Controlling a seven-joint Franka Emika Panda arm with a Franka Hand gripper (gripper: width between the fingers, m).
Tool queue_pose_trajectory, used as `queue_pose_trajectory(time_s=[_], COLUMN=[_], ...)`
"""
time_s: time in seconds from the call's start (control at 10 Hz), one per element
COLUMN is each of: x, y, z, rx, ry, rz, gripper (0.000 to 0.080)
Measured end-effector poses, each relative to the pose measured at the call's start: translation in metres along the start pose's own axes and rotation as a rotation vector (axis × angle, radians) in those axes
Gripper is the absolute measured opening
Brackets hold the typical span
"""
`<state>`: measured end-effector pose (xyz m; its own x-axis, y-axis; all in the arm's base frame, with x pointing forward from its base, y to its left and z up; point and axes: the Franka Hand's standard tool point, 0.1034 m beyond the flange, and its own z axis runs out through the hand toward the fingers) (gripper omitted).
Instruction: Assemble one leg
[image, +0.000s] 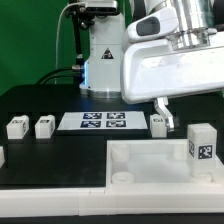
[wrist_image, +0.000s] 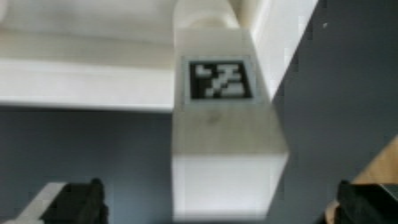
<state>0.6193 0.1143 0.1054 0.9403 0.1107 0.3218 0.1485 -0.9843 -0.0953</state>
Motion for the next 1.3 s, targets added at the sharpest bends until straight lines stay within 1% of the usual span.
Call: queue_pose_trajectory(time_s=[0.1, 0.2, 0.3, 0.4, 0.5, 0.6, 0.8, 1.0, 1.1, 1.2, 1.3], x=[0.005, 0.008, 0.002, 0.007, 0.003, 0.009, 0.004, 0.003, 0.003, 0.003, 0.002], y=[-0.002, -0.003, -0.002, -0.001, -0.001, 0.002, 0.002, 0.003, 0.003, 0.003, 0.003], z=[-0.002, -0.001, 0.001, 0.002, 0.004, 0.011, 0.017, 0.022, 0.022, 0.022, 0.022], rx=[0.018, 0.029, 0.047, 0.058, 0.071, 0.065, 0.060, 0.055, 0.052, 0.048, 0.049], ry=[-0.106, -0.176, -0.303, -0.366, -0.444, -0.396, -0.377, -0.346, -0.348, -0.349, -0.349], rz=[0.003, 0.006, 0.010, 0.013, 0.014, 0.014, 0.014, 0.012, 0.031, 0.054, 0.048], gripper=[0.0649, 0.0649, 0.0649, 0.0649, 0.0649, 0.0649, 0.0649, 0.0649, 0.0649, 0.0553, 0.0553])
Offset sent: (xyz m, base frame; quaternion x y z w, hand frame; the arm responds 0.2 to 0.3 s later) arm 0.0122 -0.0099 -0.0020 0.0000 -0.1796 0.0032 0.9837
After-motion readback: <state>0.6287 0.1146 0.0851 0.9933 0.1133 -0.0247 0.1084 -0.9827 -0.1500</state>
